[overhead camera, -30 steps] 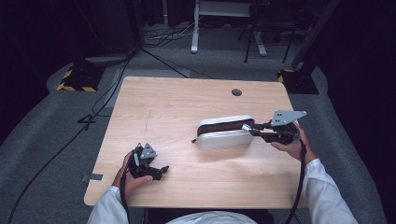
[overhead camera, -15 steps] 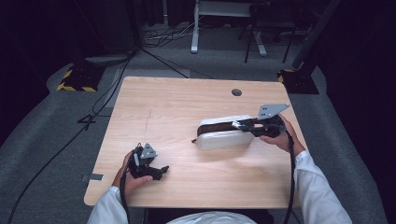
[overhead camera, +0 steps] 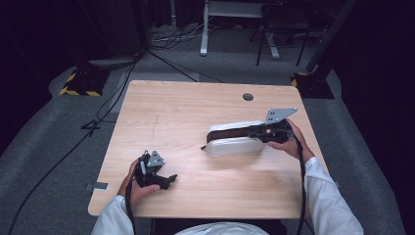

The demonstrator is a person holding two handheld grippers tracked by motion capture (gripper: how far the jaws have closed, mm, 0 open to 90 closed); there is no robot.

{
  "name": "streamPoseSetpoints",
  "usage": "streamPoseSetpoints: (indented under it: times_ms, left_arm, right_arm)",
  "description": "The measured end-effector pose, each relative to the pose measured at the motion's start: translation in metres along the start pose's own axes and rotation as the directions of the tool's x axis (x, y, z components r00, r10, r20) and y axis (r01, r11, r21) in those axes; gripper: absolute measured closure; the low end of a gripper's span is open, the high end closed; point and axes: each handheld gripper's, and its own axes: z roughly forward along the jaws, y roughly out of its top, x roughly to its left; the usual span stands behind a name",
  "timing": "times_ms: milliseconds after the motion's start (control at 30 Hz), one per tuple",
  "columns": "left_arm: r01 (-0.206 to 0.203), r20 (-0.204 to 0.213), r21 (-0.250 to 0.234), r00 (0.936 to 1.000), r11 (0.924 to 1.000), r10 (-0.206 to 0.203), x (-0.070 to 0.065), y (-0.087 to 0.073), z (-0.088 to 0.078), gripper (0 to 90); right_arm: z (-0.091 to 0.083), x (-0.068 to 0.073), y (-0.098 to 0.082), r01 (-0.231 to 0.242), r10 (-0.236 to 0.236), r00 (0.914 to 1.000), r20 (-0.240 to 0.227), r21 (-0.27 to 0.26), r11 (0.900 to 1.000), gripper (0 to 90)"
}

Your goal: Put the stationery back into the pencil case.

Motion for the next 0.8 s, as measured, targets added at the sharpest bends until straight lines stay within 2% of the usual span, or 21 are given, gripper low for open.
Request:
streamPoseSetpoints:
  times_ms: [367, 667, 800]
  left_arm:
    - [0.0, 0.002, 0.0, 1.0, 1.0, 0.0, 0.0, 0.0, 0.0, 14.7]
    - [0.0, 0.001, 0.0, 1.0, 1.0, 0.0, 0.0, 0.0, 0.0, 14.7]
    - [-0.001, 0.002, 0.0, 1.0, 1.0, 0.001, 0.0, 0.0, 0.0, 14.7]
  right_arm:
    - [-0.003, 0.0, -0.001, -0.013, 0.013, 0.9998, 0.015, -0.013, 1.0, 69.0]
    - [-0.011, 0.001, -0.007, -0.046, 0.046, 0.9979, 0.045, -0.016, 0.999, 57.8]
    - [-0.018, 0.001, -0.009, -0.046, 0.047, 0.9963, 0.072, -0.017, 0.999, 54.5]
